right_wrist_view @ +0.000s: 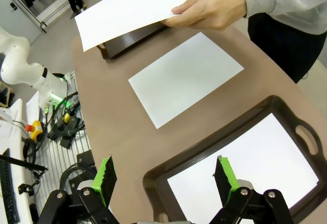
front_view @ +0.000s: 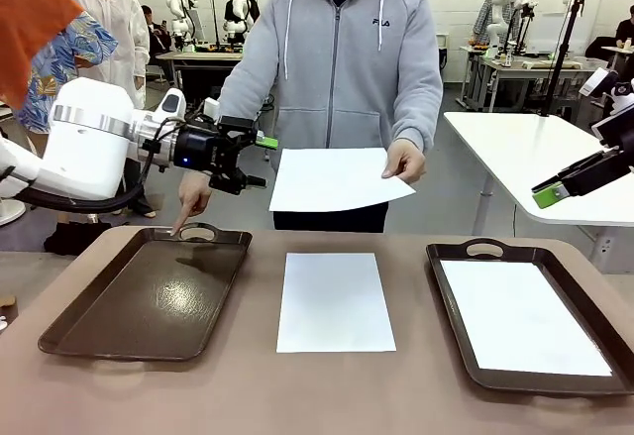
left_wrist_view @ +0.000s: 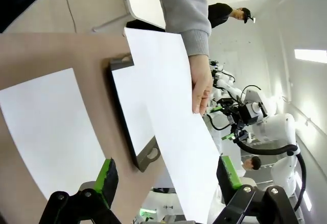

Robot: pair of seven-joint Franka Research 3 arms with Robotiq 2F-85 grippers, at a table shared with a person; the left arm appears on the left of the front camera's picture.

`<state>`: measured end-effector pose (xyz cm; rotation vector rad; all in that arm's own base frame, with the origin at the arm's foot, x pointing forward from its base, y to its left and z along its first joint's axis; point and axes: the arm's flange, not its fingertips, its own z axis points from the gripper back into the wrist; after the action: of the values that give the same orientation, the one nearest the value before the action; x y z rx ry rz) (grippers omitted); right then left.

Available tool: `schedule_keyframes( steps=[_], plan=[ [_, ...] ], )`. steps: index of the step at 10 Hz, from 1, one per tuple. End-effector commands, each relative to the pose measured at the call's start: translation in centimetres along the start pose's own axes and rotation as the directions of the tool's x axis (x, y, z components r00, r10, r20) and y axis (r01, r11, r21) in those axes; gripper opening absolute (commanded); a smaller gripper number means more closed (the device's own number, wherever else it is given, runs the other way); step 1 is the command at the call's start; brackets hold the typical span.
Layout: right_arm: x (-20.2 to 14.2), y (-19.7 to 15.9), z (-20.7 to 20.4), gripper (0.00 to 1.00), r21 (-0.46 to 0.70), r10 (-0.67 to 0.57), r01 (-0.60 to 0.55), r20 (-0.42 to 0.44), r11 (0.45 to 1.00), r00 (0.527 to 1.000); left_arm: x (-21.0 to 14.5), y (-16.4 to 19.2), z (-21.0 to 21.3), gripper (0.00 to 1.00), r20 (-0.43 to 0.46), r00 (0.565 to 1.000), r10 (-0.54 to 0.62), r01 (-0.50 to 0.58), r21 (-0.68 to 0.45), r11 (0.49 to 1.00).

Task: Sort the A4 documents.
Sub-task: Receive the A4 Paper.

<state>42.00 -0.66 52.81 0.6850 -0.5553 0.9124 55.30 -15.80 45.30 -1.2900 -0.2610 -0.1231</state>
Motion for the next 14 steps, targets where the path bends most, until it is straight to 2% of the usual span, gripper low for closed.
schedule_keyframes(
  steps=[1, 3, 6, 7, 8, 9, 10, 11, 12, 13, 14],
  plan=[
    [0.0, 0.1, 0.0, 1.00, 0.004, 0.003, -0.003, 0.002, 1.000, 1.000, 0.9, 0.3, -0.9, 1.00, -0.022, 0.999, 0.043, -0.044, -0.056, 0.997],
    [0.0, 0.1, 0.0, 1.00, 0.004, 0.003, -0.003, 0.002, 1.000, 1.000, 0.8, 0.4, -2.1, 1.00, -0.060, 0.996, 0.062, -0.068, -0.113, 0.991],
    [0.0, 0.1, 0.0, 1.00, 0.004, 0.003, -0.003, 0.002, 1.000, 1.000, 0.4, 0.3, -3.2, 1.00, -0.098, 0.992, 0.073, -0.086, -0.139, 0.986],
    [0.0, 0.1, 0.0, 1.00, 0.004, 0.003, -0.003, 0.002, 1.000, 1.000, 0.4, 0.3, -3.2, 0.97, -0.093, 0.993, 0.070, -0.084, -0.156, 0.984],
    [0.0, 0.1, 0.0, 1.00, 0.004, 0.003, -0.003, 0.002, 1.000, 1.000, 0.4, 0.3, -3.2, 0.82, -0.086, 0.994, 0.071, -0.084, -0.166, 0.983],
    [0.0, 0.1, 0.0, 1.00, 0.004, 0.003, -0.003, 0.002, 1.000, 1.000, 0.5, 0.4, -3.3, 0.77, -0.095, 0.992, 0.080, -0.097, -0.184, 0.978],
    [0.0, 0.1, 0.0, 1.00, 0.004, 0.003, -0.003, 0.002, 1.000, 1.000, 0.5, 0.4, -3.5, 0.62, -0.108, 0.990, 0.093, -0.113, -0.202, 0.973],
    [0.0, 0.1, 0.0, 1.00, 0.004, 0.003, -0.003, 0.002, 1.000, 1.000, 0.5, 0.5, -3.8, 0.58, -0.131, 0.986, 0.103, -0.132, -0.230, 0.964],
    [0.0, 0.1, 0.0, 1.00, 0.004, 0.003, -0.003, 0.002, 1.000, 1.000, 0.5, 0.5, -4.0, 0.42, -0.139, 0.985, 0.106, -0.137, -0.237, 0.962],
    [0.0, 0.1, 0.0, 1.00, 0.004, 0.003, -0.003, 0.002, 1.000, 1.000, 0.5, 0.5, -4.2, 0.38, -0.144, 0.984, 0.107, -0.139, -0.239, 0.961],
    [0.0, 0.1, 0.0, 1.00, 0.004, 0.003, -0.003, 0.002, 1.000, 1.000, 0.5, 0.6, -4.3, 0.23, -0.151, 0.983, 0.109, -0.144, -0.246, 0.959]
  ],
)
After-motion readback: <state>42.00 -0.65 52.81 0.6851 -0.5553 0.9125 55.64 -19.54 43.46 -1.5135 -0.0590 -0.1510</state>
